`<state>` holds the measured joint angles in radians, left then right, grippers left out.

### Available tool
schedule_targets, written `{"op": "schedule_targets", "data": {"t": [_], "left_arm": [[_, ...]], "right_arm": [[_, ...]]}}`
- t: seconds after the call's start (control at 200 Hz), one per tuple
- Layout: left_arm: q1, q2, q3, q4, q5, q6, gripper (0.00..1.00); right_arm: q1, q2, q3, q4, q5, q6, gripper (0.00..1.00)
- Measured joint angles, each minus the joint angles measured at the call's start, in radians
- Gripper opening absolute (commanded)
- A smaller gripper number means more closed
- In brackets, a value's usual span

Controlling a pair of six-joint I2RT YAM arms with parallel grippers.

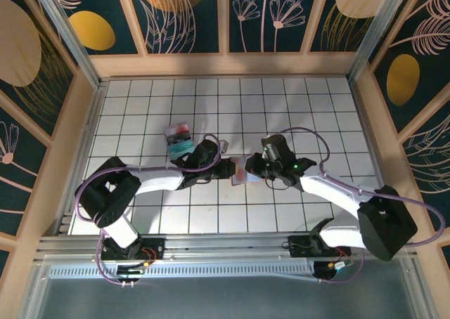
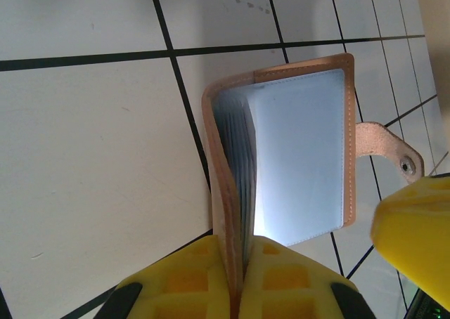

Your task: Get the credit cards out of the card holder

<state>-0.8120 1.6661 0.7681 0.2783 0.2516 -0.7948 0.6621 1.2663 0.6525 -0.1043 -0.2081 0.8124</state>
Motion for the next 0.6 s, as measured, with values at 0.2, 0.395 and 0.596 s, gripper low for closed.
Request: {"op": "schedule_targets", "data": {"t": [0.2,0.395,0.596], "left_arm": [[0.0,0.002,0.012,-0.025,-0.007,0.001,0.0],[0.0,0.003,0.019,-0.045,-0.018,0.008,0.0],[0.0,0.017,0.037,-0.058,-0.026,0.016,0.18]], "right_arm": [[-0.065,0.006,-0.052,0.024,-0.005,0.001,0.08],[-0.18,-0.025,-0.141,0.066,-0.041,-0.006,0.08],[-0.246,-0.048,-0.171,0.106,-0.067,-0.029,0.08]]}}
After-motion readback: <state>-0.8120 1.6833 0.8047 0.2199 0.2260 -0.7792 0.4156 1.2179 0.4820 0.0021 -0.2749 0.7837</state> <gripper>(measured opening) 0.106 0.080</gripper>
